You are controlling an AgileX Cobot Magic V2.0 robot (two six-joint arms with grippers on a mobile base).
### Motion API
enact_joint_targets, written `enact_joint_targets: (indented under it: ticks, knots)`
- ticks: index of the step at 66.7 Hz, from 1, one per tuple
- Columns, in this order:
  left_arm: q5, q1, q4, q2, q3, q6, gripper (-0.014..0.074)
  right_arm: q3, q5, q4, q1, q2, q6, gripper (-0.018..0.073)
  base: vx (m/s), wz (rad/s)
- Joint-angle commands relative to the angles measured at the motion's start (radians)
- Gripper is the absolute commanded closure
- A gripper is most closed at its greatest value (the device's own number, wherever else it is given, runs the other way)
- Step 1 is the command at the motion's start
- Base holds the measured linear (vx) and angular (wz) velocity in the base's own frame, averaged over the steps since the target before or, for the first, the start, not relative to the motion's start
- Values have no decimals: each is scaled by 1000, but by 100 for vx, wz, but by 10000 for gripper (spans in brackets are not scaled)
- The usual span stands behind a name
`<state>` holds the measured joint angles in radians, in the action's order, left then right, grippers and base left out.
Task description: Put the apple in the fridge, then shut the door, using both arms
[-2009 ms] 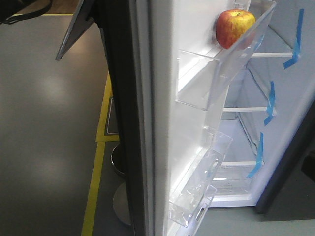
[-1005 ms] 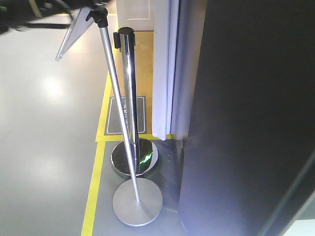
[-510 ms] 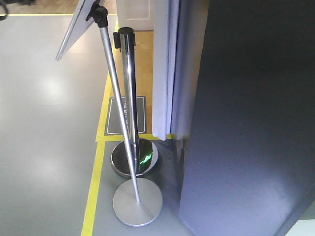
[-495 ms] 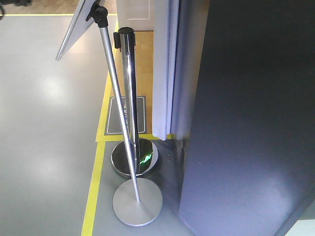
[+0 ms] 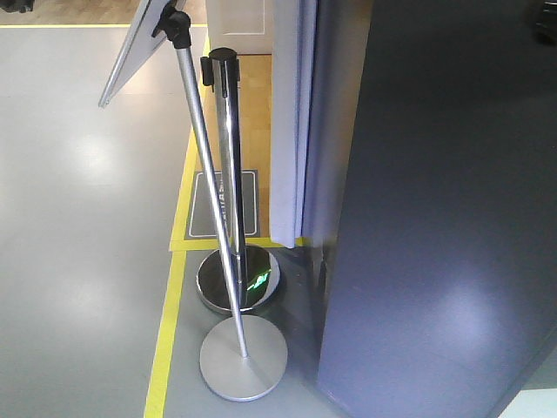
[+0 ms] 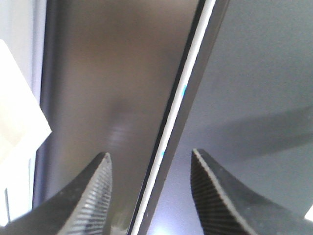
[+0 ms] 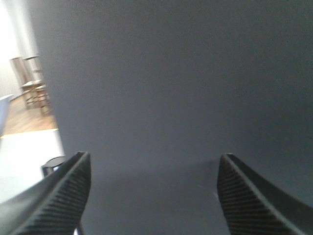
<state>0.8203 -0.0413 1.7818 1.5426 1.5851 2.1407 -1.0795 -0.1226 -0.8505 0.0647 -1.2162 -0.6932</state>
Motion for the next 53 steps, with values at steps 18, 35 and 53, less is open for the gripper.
enact_joint_targets:
  ticks: [18, 35, 53]
  knots:
    - [-29, -1, 1, -47, 35, 11, 242, -37, -143, -22, -6, -101, -12, 45, 0, 0]
    - [-42, -1, 1, -47, 35, 11, 242, -114, -102, -24, -48, -180, -12, 45, 0, 0]
    - [-49, -1, 1, -47, 35, 11, 242, -307, 113, -45, -158, -303, -12, 45, 0, 0]
